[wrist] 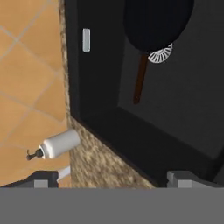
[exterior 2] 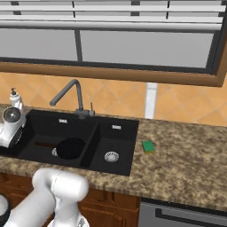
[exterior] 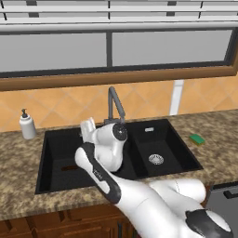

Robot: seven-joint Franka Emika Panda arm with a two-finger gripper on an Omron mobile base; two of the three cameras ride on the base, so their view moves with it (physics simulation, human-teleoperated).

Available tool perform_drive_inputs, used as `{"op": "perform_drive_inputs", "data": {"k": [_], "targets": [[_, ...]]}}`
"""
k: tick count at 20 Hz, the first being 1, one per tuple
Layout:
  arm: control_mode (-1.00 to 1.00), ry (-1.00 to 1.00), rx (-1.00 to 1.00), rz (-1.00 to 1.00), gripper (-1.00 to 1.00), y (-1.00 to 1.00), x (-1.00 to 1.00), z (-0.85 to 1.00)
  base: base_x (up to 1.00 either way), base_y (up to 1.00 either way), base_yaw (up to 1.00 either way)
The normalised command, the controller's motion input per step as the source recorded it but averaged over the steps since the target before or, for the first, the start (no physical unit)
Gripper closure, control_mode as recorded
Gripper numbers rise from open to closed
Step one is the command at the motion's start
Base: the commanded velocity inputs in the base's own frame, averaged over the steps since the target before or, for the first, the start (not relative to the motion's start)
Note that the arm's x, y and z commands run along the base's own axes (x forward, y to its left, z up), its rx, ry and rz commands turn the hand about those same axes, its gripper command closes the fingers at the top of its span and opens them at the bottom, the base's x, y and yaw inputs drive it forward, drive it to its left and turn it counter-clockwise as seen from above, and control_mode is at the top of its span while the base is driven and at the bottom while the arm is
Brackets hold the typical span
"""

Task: Pick the pan and sponge and place them into the sink. Then turn on the water.

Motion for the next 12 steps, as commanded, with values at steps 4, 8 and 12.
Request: {"op": "perform_drive_inputs", "data": {"k": [4, 8, 12], "targets": [[-1.0, 0.0, 0.13, -0.21, -1.0, -0.5, -0.52, 0.5, 0.0, 0.0, 0.0], [-1.0, 0.0, 0.13, -0.31, -1.0, -0.48, -0.46, 0.44, 0.0, 0.0, 0.0], [-1.0, 0.0, 0.11, -0.32, -1.0, -0.44, -0.45, 0.42, 0.0, 0.0, 0.0]]}}
